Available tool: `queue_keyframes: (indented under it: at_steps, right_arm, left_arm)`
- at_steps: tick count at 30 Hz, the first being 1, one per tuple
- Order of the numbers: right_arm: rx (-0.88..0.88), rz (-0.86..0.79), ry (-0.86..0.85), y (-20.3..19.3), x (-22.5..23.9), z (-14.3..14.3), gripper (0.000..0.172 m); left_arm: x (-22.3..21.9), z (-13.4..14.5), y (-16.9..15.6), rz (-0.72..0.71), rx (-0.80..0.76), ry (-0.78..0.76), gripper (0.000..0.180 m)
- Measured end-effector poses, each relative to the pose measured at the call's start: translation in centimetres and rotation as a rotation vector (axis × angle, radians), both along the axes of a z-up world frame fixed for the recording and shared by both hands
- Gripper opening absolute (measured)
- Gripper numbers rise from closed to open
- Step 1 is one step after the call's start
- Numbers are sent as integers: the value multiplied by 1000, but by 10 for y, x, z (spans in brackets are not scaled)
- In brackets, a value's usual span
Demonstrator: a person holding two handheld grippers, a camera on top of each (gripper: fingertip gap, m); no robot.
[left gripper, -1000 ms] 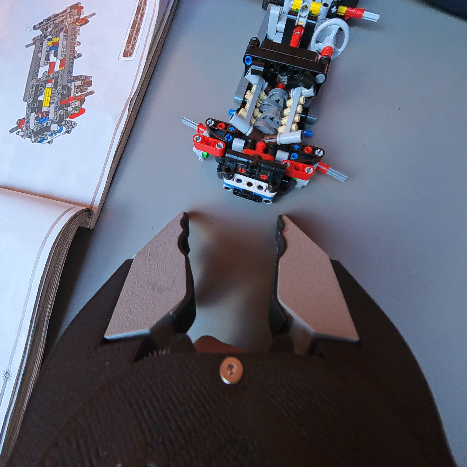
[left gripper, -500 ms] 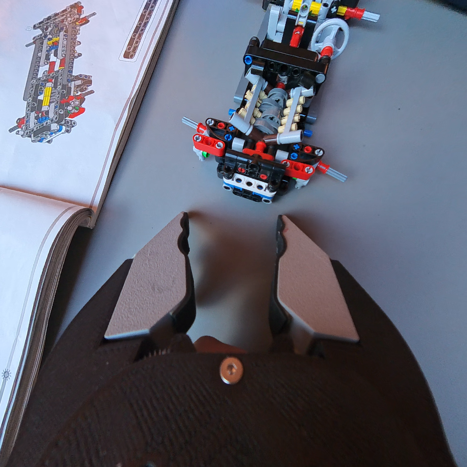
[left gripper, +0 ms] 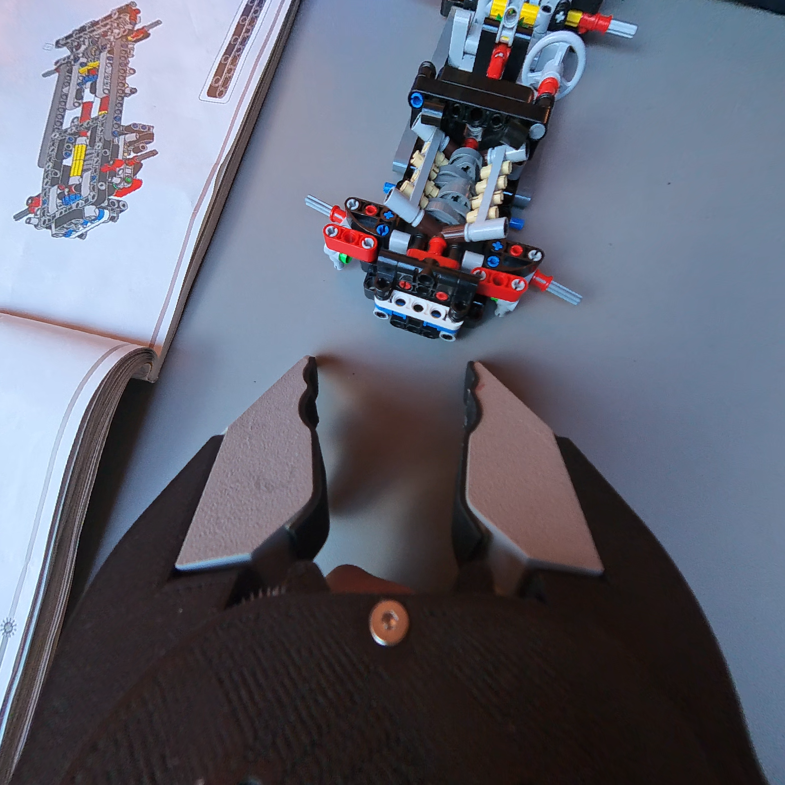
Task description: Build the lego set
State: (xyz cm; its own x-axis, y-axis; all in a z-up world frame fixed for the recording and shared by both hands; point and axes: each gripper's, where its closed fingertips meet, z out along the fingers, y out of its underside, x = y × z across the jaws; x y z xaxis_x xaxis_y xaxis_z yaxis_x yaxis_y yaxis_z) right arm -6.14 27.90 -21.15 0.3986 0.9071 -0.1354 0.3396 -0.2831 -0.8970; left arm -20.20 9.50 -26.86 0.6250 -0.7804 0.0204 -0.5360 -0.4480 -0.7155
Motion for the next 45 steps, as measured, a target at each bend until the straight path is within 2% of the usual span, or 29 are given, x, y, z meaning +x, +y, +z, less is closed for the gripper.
queue_keyframes:
  at_steps: [10, 22, 25, 28, 38, 45]
  right_arm:
    - [101, 18, 164, -5, 3, 17, 29]
    - [192, 70, 164, -18, -2, 22, 28]
    - [209, 72, 170, -23, 0, 24, 28]
    - [236, 56, 182, -27, 4, 28, 28]
    - [268, -146, 296, -27, 58, 45, 30]
    - [275, -110, 274, -42, 57, 42, 31]
  left_arm:
    - [-2, 2, 1, 20, -31, -47, 63]
    - [-5, 4, 4, 47, -56, -83, 55]
    - [-11, 4, 9, 97, -61, -92, 47]
    - [-21, 4, 17, 207, -40, -77, 52]
    - [-11, 3, -2, 304, 2, -19, 49]
    - [-8, 3, -10, 352, 28, 9, 48]
